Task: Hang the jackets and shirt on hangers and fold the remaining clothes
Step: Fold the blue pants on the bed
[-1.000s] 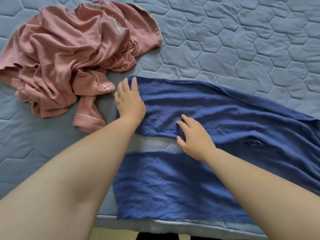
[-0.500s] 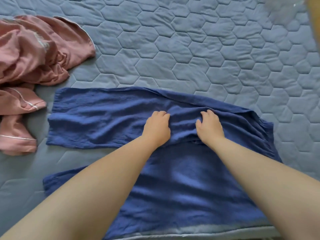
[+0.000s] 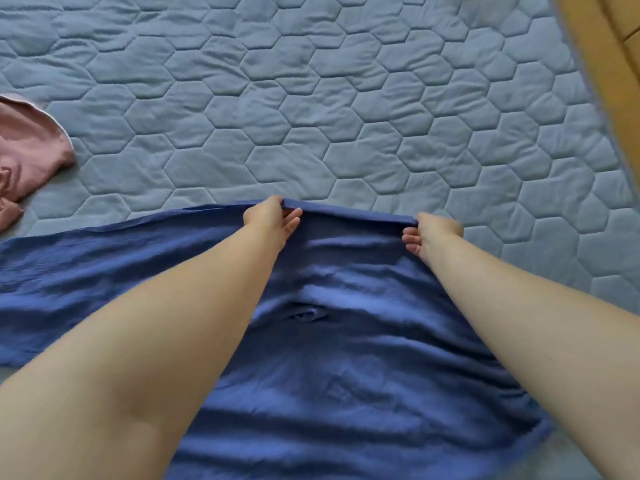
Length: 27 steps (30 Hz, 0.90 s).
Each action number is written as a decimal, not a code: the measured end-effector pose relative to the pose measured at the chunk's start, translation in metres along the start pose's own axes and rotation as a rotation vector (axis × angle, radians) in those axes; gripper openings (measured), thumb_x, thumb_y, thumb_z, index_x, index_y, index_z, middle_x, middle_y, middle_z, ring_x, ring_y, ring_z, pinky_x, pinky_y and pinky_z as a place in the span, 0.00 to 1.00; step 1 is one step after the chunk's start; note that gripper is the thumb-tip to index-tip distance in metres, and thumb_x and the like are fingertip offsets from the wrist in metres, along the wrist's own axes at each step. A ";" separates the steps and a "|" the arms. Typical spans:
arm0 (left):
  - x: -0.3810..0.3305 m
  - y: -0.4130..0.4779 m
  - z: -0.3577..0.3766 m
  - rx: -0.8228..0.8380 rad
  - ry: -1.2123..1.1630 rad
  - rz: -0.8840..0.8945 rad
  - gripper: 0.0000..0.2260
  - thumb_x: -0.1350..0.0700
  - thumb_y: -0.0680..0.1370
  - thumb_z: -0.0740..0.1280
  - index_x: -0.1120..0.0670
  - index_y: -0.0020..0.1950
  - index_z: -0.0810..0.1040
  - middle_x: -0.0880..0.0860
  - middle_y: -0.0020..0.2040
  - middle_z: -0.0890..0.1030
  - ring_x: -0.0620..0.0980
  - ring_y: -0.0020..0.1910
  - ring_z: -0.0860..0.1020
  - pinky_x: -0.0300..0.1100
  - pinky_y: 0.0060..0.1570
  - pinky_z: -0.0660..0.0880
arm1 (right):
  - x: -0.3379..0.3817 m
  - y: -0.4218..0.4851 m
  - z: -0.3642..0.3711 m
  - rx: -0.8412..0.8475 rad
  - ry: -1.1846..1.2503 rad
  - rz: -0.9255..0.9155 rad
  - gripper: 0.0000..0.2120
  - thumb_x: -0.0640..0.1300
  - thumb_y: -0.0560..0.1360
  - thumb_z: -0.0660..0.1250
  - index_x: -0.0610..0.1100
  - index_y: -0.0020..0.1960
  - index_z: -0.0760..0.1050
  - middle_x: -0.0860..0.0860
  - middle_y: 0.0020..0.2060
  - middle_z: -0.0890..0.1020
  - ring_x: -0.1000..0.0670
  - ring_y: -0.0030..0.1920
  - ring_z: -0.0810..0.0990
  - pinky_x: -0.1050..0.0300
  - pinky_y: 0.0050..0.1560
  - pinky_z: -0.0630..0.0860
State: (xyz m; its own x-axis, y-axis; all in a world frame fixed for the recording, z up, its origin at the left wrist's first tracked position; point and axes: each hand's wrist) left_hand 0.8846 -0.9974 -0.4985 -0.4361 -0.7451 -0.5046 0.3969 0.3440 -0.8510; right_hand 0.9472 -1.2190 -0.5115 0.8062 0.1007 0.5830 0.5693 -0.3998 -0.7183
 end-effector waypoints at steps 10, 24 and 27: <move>0.042 0.001 0.004 0.313 1.313 0.660 0.22 0.59 0.79 0.62 0.53 0.73 0.67 0.51 0.74 0.66 0.49 0.72 0.65 0.33 0.65 0.60 | -0.025 0.010 -0.019 0.129 -0.911 -0.825 0.24 0.45 0.80 0.58 0.40 0.74 0.62 0.44 0.73 0.64 0.45 0.73 0.61 0.50 0.73 0.56; 0.145 -0.067 -0.026 0.399 1.999 1.025 0.26 0.56 0.80 0.59 0.54 0.77 0.56 0.57 0.79 0.49 0.56 0.77 0.46 0.54 0.74 0.47 | -0.089 0.005 -0.128 -0.290 -0.940 -0.475 0.25 0.53 0.78 0.62 0.37 0.67 0.66 0.39 0.66 0.69 0.38 0.66 0.66 0.45 0.64 0.65; 0.178 -0.091 -0.033 0.552 1.912 1.351 0.15 0.55 0.69 0.72 0.57 0.55 0.78 0.58 0.58 0.77 0.60 0.59 0.74 0.50 0.54 0.72 | -0.119 -0.007 -0.155 -0.295 -0.937 -0.352 0.26 0.56 0.78 0.61 0.36 0.66 0.68 0.38 0.65 0.70 0.38 0.66 0.67 0.46 0.64 0.65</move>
State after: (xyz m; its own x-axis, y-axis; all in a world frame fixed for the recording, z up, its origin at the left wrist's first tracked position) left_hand 0.7443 -1.1424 -0.5153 0.3094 0.8994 -0.3088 0.9206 -0.3647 -0.1397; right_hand 0.8219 -1.3693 -0.5168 0.4756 0.8710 0.1230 0.8364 -0.4044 -0.3701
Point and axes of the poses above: each hand's wrist, its own y-axis towards the middle knuckle, its own z-axis out of the palm, x = y × z
